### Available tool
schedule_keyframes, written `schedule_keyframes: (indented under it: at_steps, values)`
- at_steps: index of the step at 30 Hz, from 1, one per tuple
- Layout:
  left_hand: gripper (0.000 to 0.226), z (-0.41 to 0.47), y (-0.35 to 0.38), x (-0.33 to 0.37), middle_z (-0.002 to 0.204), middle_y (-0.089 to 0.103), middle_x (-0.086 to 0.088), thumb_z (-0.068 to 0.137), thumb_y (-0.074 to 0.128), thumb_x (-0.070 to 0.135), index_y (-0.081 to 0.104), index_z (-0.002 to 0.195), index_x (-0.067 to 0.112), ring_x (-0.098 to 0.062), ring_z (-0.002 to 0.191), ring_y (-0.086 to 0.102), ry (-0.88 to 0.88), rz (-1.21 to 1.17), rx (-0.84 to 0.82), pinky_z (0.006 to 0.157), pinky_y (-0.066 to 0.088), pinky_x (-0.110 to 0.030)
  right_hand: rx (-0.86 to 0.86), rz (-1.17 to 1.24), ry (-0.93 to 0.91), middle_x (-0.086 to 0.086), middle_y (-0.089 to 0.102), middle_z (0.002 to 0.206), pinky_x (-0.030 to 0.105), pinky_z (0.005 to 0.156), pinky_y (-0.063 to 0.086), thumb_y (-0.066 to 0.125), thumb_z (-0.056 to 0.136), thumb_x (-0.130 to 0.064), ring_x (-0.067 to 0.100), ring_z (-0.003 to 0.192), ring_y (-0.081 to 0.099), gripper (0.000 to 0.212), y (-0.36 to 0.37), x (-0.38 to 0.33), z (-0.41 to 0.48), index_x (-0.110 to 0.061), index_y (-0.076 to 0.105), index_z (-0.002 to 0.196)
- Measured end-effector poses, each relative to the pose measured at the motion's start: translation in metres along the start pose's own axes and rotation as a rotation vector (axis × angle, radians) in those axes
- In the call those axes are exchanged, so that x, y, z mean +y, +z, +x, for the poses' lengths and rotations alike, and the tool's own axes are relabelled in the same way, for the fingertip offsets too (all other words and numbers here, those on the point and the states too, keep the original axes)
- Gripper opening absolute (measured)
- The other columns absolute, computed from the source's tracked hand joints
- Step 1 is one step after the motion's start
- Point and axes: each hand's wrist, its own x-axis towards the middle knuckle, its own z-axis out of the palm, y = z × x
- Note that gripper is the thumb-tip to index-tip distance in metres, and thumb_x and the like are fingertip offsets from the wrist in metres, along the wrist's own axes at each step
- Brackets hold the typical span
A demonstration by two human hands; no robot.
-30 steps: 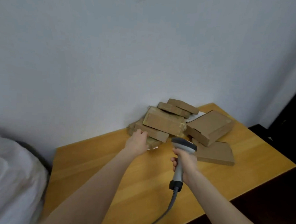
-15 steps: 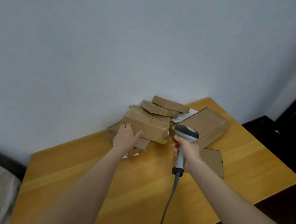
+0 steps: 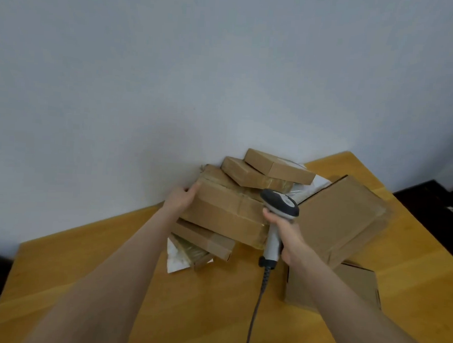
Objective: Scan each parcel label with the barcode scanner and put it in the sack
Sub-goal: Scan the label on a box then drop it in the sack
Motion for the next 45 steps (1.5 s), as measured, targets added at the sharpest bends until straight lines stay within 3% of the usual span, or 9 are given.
schedule_keyframes:
  at_steps: [7,10,14,21,25,29,33,39,45]
  values:
    - [0.039,-0.026,-0.031,-0.036,0.12,0.049,-0.01,0.087,0.067,0.039,0.053,0.116,0.018,-0.032,0.114,0.047,-0.226,-0.482,-0.138,0.098,0.044,-0.055,0.029,0.022,0.019,0.01,0.067,0.106,0.043,0.09,0.051,0.078,0.08,-0.024,0.028,0.098,0.061,0.042,-0.004,0.007,-0.009,-0.014,0.061,0.117]
    - [0.053,-0.052,-0.057,-0.053,0.12,0.053,-0.009,0.08,0.075,0.033,0.053,0.126,0.02,-0.03,0.108,0.052,-0.176,-0.513,-0.099,0.092,0.048,-0.05,-0.027,0.031,0.032,0.014,0.069,0.103,0.047,0.091,0.053,0.077,0.081,-0.023,0.031,0.096,0.065,0.032,0.0,0.006,-0.024,-0.011,0.064,0.108]
    - [0.056,-0.092,-0.094,-0.059,0.125,0.055,-0.01,0.078,0.077,0.016,0.052,0.128,0.023,-0.022,0.103,0.056,0.044,-0.617,0.106,0.078,0.046,-0.028,-0.075,0.088,-0.003,0.01,0.065,0.086,0.037,0.069,0.053,0.072,0.086,-0.02,0.025,0.072,0.061,0.014,0.008,-0.005,-0.045,-0.011,0.062,0.09]
    - [0.074,-0.147,-0.108,-0.027,0.127,0.049,-0.007,0.065,0.084,0.018,0.05,0.13,0.015,-0.025,0.117,0.046,0.659,0.14,0.523,0.098,0.042,-0.038,-0.234,0.188,-0.041,0.012,0.064,0.122,0.037,0.075,0.056,0.072,0.085,-0.022,0.025,0.094,0.068,0.049,0.029,-0.024,-0.08,-0.011,0.055,0.129]
    - [0.099,-0.16,-0.065,-0.037,0.133,0.046,-0.017,0.056,0.088,0.032,0.035,0.139,0.019,-0.036,0.116,0.049,0.837,0.739,0.474,0.097,0.045,-0.048,-0.222,0.166,-0.059,0.01,0.065,0.114,0.037,0.071,0.057,0.073,0.085,-0.024,0.024,0.09,0.066,0.048,0.021,-0.025,-0.088,-0.006,0.058,0.127]
    - [0.077,-0.169,-0.013,-0.061,0.133,0.046,-0.004,0.084,0.07,0.026,0.029,0.148,0.02,-0.022,0.107,0.056,0.752,0.65,0.271,0.082,0.052,-0.031,-0.202,0.062,-0.051,0.008,0.062,0.099,0.049,0.088,0.053,0.073,0.086,-0.027,0.025,0.088,0.062,0.042,0.005,-0.016,-0.089,-0.008,0.059,0.12]
    - [0.056,-0.167,0.01,-0.087,0.137,0.045,-0.002,0.093,0.059,0.032,0.04,0.143,0.019,-0.019,0.118,0.05,0.481,0.366,0.284,0.093,0.045,-0.029,-0.195,-0.032,-0.03,0.011,0.062,0.101,0.054,0.091,0.052,0.075,0.083,-0.027,0.03,0.097,0.06,0.043,-0.002,0.0,-0.086,-0.008,0.06,0.119]
    - [0.095,-0.152,0.015,-0.102,0.154,0.029,-0.01,0.08,0.071,0.05,0.02,0.152,0.014,-0.028,0.14,0.03,-0.084,-0.246,0.233,0.11,0.035,-0.045,-0.168,-0.114,-0.021,0.007,0.059,0.097,0.032,0.065,0.044,0.074,0.085,-0.024,0.02,0.084,0.054,0.041,0.014,0.01,-0.077,-0.009,0.058,0.119]
    - [0.102,-0.127,0.018,-0.098,0.157,0.013,-0.012,0.08,0.072,0.047,0.008,0.154,0.02,-0.031,0.142,0.023,-0.084,-0.329,0.3,0.11,0.03,-0.045,-0.172,-0.189,-0.002,0.004,0.061,0.094,0.032,0.071,0.043,0.073,0.085,-0.02,0.018,0.083,0.053,0.037,0.02,0.019,-0.06,-0.01,0.058,0.118]
